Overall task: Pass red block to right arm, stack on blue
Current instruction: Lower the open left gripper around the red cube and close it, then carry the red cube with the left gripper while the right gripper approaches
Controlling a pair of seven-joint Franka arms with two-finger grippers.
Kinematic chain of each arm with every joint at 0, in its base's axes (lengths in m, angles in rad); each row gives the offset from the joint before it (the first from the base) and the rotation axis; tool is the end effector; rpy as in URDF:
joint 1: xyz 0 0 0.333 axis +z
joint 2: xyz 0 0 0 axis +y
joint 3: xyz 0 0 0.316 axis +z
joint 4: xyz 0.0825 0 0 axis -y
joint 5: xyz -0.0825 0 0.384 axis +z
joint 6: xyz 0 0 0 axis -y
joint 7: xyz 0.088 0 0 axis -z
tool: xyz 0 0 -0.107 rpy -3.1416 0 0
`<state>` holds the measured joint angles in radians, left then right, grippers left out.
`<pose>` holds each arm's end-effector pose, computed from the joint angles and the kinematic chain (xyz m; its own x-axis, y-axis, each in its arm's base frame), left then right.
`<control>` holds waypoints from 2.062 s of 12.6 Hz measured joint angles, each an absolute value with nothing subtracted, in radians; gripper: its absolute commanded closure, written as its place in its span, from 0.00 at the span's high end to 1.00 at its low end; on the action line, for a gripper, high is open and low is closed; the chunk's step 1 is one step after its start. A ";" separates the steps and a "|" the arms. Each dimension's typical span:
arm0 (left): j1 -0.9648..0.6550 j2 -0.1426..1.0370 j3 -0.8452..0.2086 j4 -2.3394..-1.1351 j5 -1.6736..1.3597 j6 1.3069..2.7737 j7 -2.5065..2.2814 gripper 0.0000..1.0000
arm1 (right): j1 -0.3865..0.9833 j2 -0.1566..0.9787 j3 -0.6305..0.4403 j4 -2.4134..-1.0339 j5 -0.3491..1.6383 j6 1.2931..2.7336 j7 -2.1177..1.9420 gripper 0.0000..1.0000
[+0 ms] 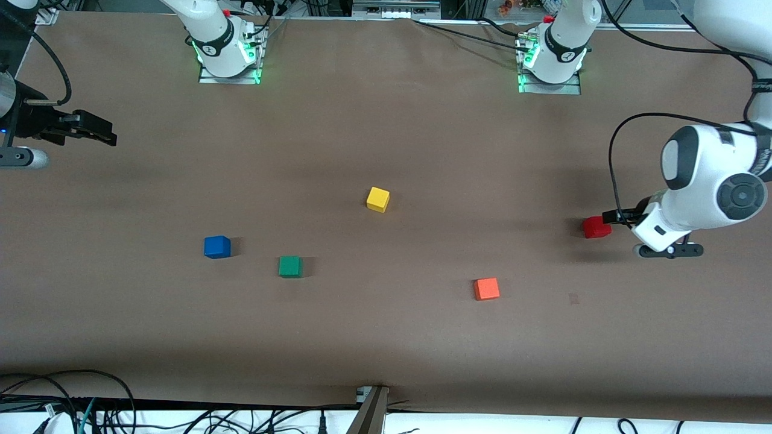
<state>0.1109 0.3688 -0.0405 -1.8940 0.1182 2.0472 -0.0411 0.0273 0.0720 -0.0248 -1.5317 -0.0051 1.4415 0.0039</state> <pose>0.6005 0.0499 0.2935 0.9757 0.0551 -0.2120 0.0377 -0.9957 -0.0851 0.5611 0.0013 0.5923 0.9869 -0.0023 -0.1614 -0.0011 -1.0000 0.0075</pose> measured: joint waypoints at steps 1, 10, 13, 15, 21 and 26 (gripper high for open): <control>0.119 0.372 -0.041 -1.930 0.118 2.092 -0.041 1.00 | 0.027 0.072 -0.025 -1.532 -0.005 1.442 0.004 1.00; 0.137 0.418 -0.041 -2.142 0.118 2.483 -0.041 1.00 | 0.027 0.072 -0.025 -1.532 -0.005 1.447 0.004 1.00; 0.143 0.433 -0.042 -2.143 0.118 2.490 -0.040 1.00 | 0.027 0.073 -0.025 -1.532 -0.005 1.448 0.004 1.00; 0.144 0.436 -0.043 -2.143 0.118 2.491 -0.040 0.71 | 0.027 0.074 -0.025 -1.532 -0.005 1.448 0.004 1.00; 0.144 0.444 -0.045 -2.142 0.118 2.508 -0.041 0.14 | 0.027 0.078 -0.025 -1.532 -0.005 1.448 0.003 1.00; 0.145 0.411 -0.073 -2.107 0.118 2.467 -0.012 0.00 | 0.027 0.094 -0.025 -1.529 -0.005 1.452 0.005 1.00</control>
